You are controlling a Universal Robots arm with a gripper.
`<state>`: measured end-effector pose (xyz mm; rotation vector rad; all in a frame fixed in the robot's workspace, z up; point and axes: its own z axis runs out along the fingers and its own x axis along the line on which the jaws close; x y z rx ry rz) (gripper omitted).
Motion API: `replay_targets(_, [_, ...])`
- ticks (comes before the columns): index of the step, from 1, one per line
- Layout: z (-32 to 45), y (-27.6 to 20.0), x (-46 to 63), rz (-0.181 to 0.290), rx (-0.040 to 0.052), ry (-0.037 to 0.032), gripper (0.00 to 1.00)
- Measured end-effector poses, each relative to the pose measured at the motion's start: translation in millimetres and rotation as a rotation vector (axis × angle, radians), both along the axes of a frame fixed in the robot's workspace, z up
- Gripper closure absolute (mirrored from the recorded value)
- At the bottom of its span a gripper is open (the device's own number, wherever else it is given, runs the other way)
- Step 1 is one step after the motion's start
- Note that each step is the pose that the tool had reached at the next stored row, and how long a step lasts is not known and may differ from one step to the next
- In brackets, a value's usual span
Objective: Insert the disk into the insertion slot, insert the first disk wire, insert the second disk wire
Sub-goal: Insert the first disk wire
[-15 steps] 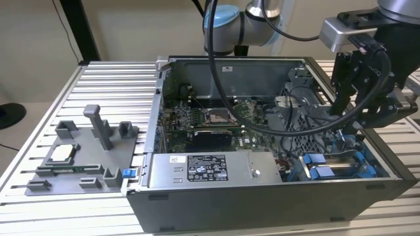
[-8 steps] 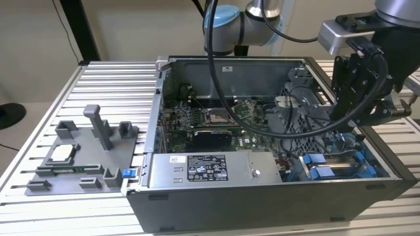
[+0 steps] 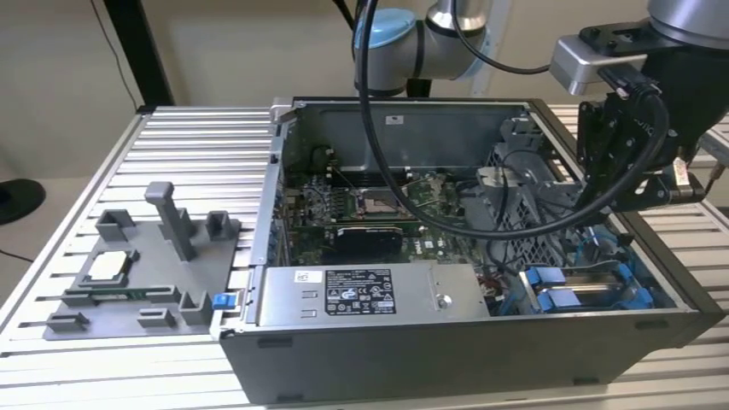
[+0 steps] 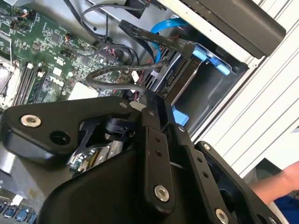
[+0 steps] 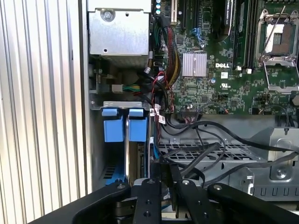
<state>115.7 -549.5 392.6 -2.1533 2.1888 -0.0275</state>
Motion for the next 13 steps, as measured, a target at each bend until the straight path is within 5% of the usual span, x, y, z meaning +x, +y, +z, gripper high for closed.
replay_targets(13, [-1.0, -1.5, 3.7, 0.000, 0.0002, 0.0000, 1.00])
